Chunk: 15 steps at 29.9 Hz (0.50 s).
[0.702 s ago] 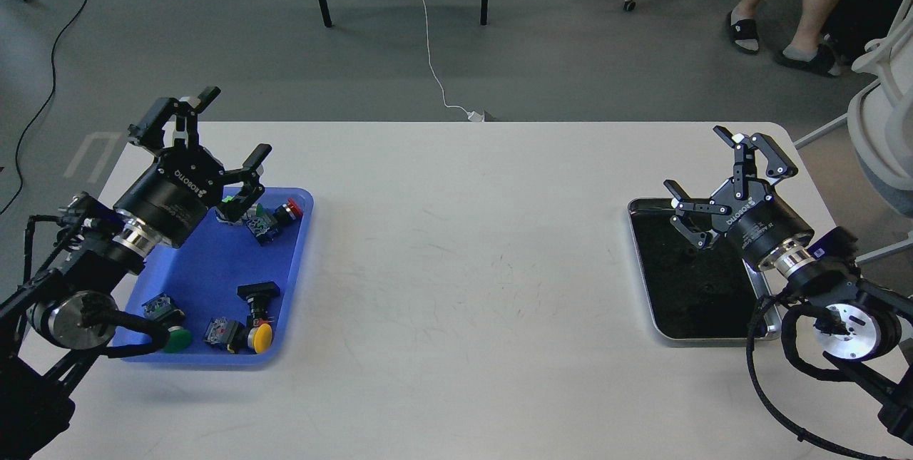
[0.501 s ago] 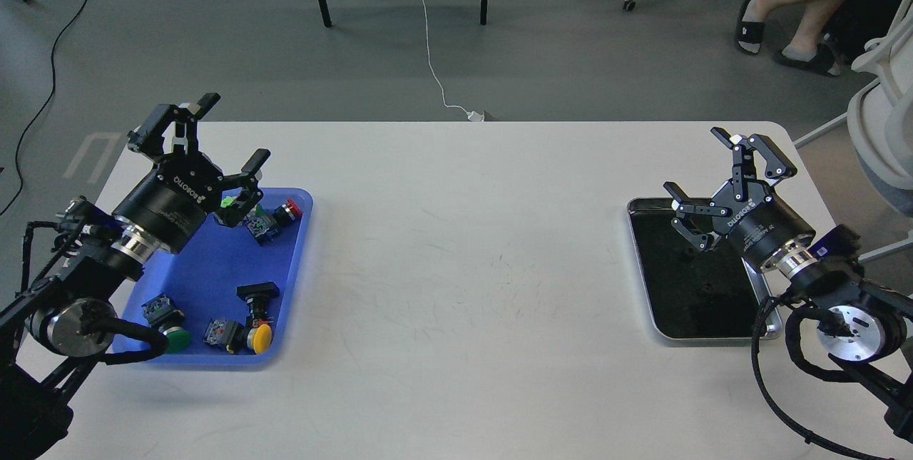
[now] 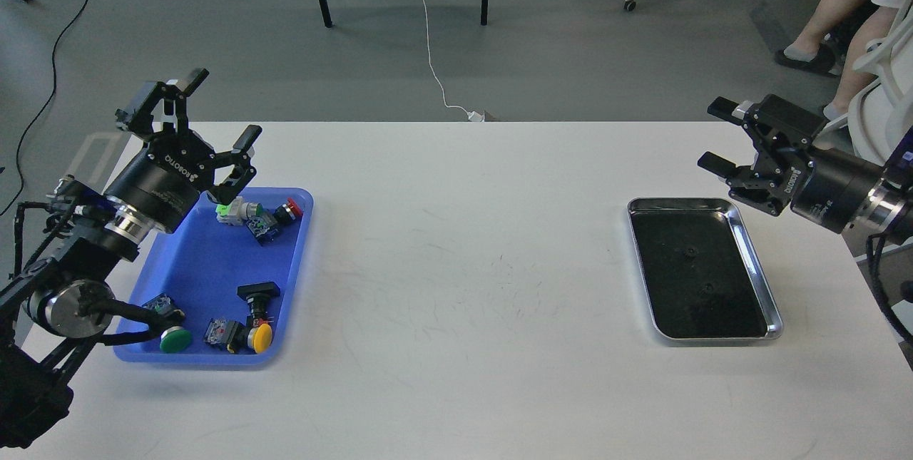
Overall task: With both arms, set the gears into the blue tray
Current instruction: 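Move the right gripper over the metal tray with the black mat, then lower the right gripper and grasp the small black part on the mat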
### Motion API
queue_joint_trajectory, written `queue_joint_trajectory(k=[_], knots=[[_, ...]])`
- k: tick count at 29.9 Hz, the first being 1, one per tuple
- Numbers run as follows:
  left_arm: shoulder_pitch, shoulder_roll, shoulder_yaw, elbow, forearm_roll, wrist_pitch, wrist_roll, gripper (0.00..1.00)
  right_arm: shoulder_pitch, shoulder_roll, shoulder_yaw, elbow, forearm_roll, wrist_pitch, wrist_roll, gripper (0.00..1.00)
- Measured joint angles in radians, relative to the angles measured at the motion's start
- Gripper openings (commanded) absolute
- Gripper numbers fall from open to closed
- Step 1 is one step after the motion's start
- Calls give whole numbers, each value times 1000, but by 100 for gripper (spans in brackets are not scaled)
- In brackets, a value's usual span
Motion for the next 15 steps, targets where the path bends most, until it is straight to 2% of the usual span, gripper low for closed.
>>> queue_joint_trajectory(k=[4,8,11,15], knots=[[0,-3,0,-12,27,-26,-19,98,223,-23,-232,-5,-275,0,3,99],[2,-7,-3,-25,42,-30,-29,98,434,-15,-480,-31,-426,0,3,99],[4,-7,-6,-30,42,-31,-31,98,551,36,-635,-82,-480,0,3,99],[4,-9,-10,-31,42,-32,-33,98,615,150,-768,-189,-529,0,2,98]])
